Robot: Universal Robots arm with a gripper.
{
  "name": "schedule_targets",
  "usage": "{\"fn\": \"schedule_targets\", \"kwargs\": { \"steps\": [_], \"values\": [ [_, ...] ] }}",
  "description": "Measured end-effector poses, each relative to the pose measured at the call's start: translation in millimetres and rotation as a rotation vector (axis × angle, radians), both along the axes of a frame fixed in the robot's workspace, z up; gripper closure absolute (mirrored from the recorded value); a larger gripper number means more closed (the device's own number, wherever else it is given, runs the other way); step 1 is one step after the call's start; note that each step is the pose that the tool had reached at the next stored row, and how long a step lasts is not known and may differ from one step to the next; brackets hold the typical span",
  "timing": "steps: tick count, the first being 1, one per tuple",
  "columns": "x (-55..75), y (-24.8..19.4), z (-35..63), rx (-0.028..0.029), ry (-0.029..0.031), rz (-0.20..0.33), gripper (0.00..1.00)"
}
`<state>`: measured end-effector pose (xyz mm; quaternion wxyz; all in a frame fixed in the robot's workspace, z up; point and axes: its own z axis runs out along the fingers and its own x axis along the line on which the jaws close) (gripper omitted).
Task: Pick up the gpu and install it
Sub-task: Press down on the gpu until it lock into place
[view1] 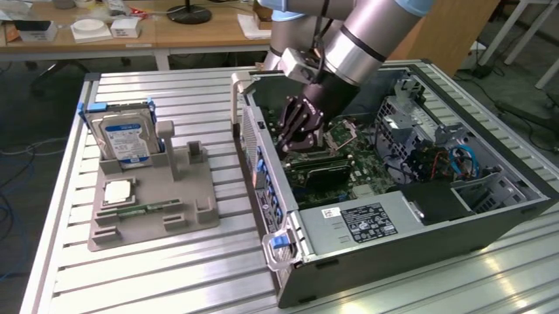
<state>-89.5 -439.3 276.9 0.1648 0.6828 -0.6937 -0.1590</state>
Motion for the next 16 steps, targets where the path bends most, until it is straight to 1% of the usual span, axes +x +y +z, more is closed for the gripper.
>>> {"fn": "schedule_targets", "kwargs": {
  "steps": [1,2,10,12,16],
  "values": [
    [0.4,0.0,0.1,-0.0001,0.0045,0.000,0.90],
    [1.2,0.0,0.1,-0.0003,0.0065,0.000,0.90],
    [3.4,-0.7,-0.9,0.0000,0.0072,0.000,0.90],
    [3.5,-2.3,-0.8,0.0000,0.0074,0.000,0.90],
    [3.6,-7.0,-0.8,-0.0001,0.0077,0.000,0.90]
  ]
}}
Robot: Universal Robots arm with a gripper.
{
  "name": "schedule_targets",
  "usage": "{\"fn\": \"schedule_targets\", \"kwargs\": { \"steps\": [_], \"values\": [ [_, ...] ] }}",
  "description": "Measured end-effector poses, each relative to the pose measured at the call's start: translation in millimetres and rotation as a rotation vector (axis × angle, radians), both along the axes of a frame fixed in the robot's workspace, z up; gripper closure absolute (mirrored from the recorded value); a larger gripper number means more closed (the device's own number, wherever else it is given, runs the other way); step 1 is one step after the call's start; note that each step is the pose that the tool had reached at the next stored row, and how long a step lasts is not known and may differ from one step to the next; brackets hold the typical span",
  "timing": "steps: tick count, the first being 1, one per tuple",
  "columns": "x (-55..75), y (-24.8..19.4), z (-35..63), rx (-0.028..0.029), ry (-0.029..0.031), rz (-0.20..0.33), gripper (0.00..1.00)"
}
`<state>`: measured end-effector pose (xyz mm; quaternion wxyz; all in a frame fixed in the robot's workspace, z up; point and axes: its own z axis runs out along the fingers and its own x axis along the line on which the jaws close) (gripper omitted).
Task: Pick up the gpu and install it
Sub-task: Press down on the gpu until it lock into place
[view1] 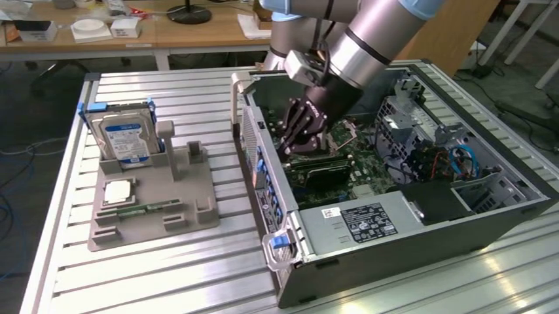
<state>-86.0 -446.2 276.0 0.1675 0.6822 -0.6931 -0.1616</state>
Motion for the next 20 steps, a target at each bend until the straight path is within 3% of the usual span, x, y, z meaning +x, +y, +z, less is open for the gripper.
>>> {"fn": "schedule_targets", "kwargs": {
  "steps": [4,14,20],
  "values": [
    [-0.3,-3.4,-0.1,0.0001,0.0001,0.000,0.90],
    [-0.8,-3.9,-8.9,-0.0002,0.0021,0.000,0.90],
    [0.9,-3.8,-8.8,0.0006,0.0026,0.000,0.90]
  ]
}}
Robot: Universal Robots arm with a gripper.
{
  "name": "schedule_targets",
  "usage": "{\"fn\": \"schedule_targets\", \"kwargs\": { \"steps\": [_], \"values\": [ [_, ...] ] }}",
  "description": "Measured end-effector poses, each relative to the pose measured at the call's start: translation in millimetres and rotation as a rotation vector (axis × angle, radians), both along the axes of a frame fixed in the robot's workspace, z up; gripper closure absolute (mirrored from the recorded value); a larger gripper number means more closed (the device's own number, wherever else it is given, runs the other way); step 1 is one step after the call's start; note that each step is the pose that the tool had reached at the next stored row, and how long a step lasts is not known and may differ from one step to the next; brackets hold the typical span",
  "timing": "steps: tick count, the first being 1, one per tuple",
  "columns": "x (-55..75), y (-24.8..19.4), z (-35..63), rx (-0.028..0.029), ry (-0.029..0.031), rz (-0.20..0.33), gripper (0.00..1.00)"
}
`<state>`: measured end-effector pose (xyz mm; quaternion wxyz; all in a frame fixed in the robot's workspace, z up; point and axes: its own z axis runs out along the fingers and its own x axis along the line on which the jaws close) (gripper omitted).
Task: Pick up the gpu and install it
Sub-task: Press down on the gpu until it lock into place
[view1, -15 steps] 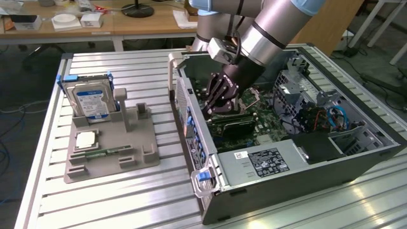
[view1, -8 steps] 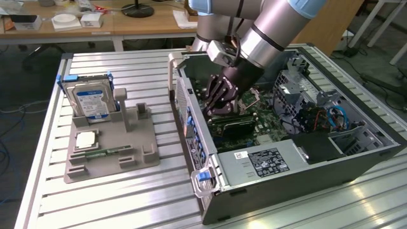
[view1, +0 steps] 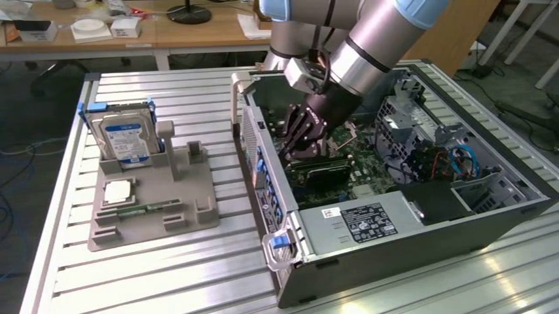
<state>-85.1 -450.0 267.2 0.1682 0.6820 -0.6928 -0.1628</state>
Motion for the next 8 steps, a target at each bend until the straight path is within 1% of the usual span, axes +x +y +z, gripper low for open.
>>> {"fn": "schedule_targets", "kwargs": {
  "steps": [4,8],
  "values": [
    [2.9,-0.1,1.9,-0.0005,0.0040,0.000,0.90],
    [2.9,-0.1,2.3,-0.0003,0.0042,0.000,0.90]
  ]
}}
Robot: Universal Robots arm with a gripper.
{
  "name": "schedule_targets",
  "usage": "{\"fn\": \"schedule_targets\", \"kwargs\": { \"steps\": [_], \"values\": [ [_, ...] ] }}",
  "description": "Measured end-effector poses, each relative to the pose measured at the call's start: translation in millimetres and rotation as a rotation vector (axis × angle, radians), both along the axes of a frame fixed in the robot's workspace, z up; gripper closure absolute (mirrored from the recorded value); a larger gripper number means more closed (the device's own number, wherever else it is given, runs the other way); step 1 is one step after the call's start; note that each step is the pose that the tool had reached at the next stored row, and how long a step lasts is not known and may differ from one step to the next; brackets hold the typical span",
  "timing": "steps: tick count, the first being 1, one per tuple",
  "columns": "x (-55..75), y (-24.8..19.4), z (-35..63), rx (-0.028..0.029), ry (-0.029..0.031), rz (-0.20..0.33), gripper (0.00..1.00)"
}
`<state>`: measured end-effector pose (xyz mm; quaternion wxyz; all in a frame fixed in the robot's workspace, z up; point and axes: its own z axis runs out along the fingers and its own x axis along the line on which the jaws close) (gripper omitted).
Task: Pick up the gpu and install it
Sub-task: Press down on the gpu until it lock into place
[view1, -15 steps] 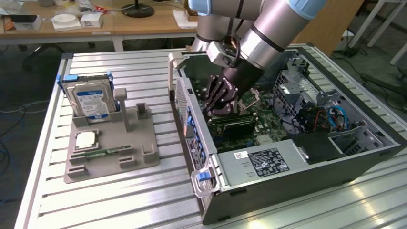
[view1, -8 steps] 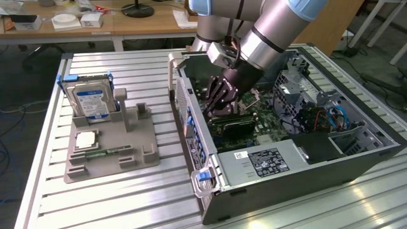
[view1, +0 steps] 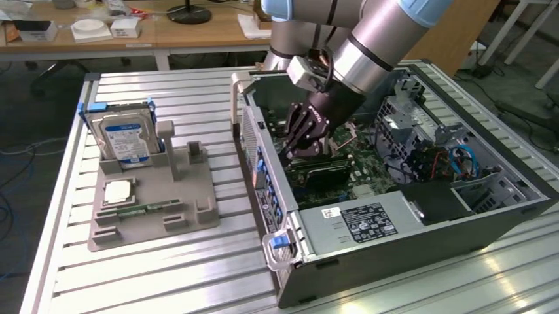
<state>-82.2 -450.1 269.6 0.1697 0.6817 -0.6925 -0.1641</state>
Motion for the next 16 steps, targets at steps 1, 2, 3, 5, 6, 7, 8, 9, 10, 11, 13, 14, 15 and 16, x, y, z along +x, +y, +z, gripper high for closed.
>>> {"fn": "schedule_targets", "kwargs": {
  "steps": [1,2,3,5,6,7,8,9,10,11,13,14,15,16],
  "values": [
    [0.0,0.0,0.4,-0.0003,0.0001,0.000,0.90],
    [0.0,-0.1,1.3,-0.0005,0.0003,0.000,0.90],
    [0.0,-0.1,2.2,-0.0004,0.0002,0.000,0.90],
    [0.0,0.0,3.8,-0.0002,0.0002,0.000,0.90],
    [0.0,0.0,3.8,0.0000,0.0000,0.000,0.90],
    [0.0,0.0,3.9,0.0001,0.0000,0.000,0.90],
    [0.0,0.0,4.2,-0.0001,0.0001,0.000,0.90],
    [0.0,-0.1,5.5,-0.0005,0.0002,0.000,0.90],
    [0.0,-0.1,6.5,-0.0004,0.0002,0.000,0.90],
    [0.0,0.0,6.6,-0.0001,0.0000,0.000,0.90],
    [-0.4,-0.1,6.7,-0.0004,-0.0065,0.000,0.90],
    [-0.7,-0.1,6.8,-0.0004,-0.0130,0.000,0.90],
    [-1.2,0.0,6.7,-0.0002,-0.0210,0.000,0.90],
    [-1.6,0.0,6.7,-0.0002,-0.0289,0.000,0.90]
  ]
}}
